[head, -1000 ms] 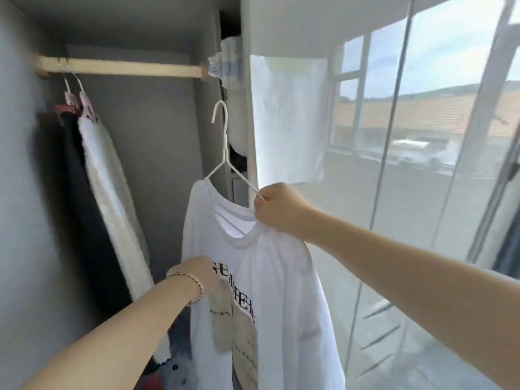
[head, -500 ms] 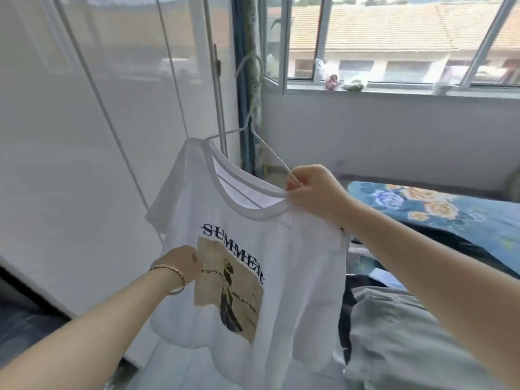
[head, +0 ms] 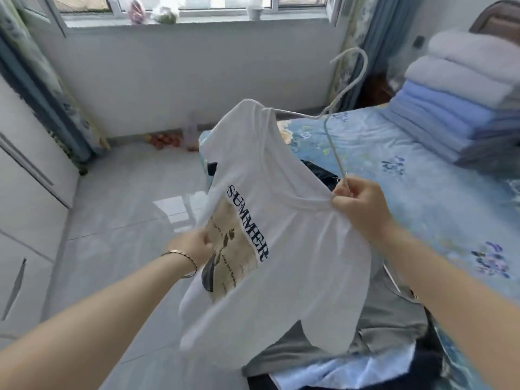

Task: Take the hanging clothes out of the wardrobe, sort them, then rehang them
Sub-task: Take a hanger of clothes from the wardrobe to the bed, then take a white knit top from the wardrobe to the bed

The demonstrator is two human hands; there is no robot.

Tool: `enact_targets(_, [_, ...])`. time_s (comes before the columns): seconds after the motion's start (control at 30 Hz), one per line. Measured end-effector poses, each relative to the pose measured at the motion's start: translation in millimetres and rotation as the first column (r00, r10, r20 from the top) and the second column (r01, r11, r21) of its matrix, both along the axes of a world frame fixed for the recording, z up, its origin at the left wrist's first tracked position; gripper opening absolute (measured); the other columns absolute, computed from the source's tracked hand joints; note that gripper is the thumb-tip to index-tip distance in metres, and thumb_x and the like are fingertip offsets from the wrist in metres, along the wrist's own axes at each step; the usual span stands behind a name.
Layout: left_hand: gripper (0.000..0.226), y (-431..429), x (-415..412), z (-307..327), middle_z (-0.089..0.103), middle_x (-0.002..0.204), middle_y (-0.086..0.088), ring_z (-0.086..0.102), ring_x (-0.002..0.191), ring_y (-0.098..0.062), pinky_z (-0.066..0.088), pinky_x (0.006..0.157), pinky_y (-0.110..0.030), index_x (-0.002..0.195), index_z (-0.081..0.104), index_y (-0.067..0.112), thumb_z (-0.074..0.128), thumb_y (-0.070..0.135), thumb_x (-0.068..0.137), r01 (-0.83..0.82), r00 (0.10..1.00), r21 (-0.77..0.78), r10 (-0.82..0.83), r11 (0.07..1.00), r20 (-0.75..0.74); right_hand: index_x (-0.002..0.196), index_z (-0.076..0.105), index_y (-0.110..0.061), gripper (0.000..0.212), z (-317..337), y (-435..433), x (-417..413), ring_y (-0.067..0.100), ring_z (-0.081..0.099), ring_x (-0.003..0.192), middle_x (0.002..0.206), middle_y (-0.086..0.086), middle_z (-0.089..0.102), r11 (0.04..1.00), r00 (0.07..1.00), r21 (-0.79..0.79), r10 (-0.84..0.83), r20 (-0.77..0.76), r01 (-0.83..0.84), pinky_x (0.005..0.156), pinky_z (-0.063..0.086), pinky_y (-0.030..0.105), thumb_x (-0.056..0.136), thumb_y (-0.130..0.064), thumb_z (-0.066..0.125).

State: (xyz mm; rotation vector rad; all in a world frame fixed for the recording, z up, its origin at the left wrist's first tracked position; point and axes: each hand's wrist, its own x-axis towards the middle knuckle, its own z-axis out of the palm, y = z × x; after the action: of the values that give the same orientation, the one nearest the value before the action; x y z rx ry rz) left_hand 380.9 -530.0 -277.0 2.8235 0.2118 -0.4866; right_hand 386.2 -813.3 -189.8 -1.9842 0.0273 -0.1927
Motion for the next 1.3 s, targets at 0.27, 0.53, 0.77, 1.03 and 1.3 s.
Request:
enact_targets(0.27, [0.017,-102,53,-63,0.062,0.101,0.001,0.056,0.090,-0.021,0.043,0.073,-0.026,0.096,0.058,0.021,0.043,0.022,0.090,0.039,0.991,-0.012,-0.040,0.999,-0.126,0.048,0.033,-0.014,0.010,-164,-165,44,0.020,0.038,0.065,0.057,0.005,0.037,0.893,0.886,-0.304,-0.406,-0.225,0.332,0.050,0.026,0.022,0.055,-0.013,0.040])
enact_targets(0.53, [0.015,-144,76,-105,0.061,0.090,0.002,0.061,0.087,-0.023,0.046,0.070,-0.027,0.084,0.054,0.024,0.041,0.019,0.090,0.036,0.982,-0.034,-0.041,0.999,-0.184,0.059,0.046,-0.008,0.028,-272,-227,56,0.036,0.051,0.086,0.093,0.020,0.046,0.784,0.735,-0.501,-0.574,-0.361,0.366,0.073,0.035,0.031,0.076,0.014,0.049])
enact_targets(0.77, [0.015,-138,86,-105,0.064,0.091,0.000,0.062,0.088,-0.022,0.049,0.074,-0.028,0.086,0.055,0.022,0.041,0.018,0.089,-0.009,0.980,-0.061,-0.003,0.998,-0.199,0.122,0.048,0.004,0.038,-268,-231,81,0.039,0.044,0.116,0.129,0.025,0.040,0.679,0.568,-0.634,-0.706,-0.423,0.371,0.097,0.037,0.040,0.085,0.002,0.047])
enact_targets(1.03, [0.012,-90,70,-74,0.059,0.096,0.001,0.054,0.087,-0.021,0.042,0.073,-0.025,0.090,0.055,0.022,0.043,0.020,0.090,-0.095,0.980,-0.039,0.086,0.995,-0.182,0.122,0.053,-0.009,0.036,-224,-93,107,0.032,0.042,0.122,0.133,0.014,0.043,0.764,0.762,-0.629,-0.318,-0.564,-0.147,0.100,0.040,0.039,0.088,0.001,0.043])
enact_targets(1.3, [0.005,53,-22,-12,0.061,0.113,-0.005,0.055,0.094,-0.025,0.038,0.073,-0.025,0.091,0.048,0.020,0.043,0.020,0.091,-0.366,0.916,0.042,0.368,0.930,-0.158,0.111,0.064,-0.007,0.034,-116,161,69,0.028,0.057,0.112,0.121,0.011,0.062,0.502,0.646,-0.418,0.482,-0.591,-0.757,0.094,0.049,0.035,0.087,-0.003,0.041])
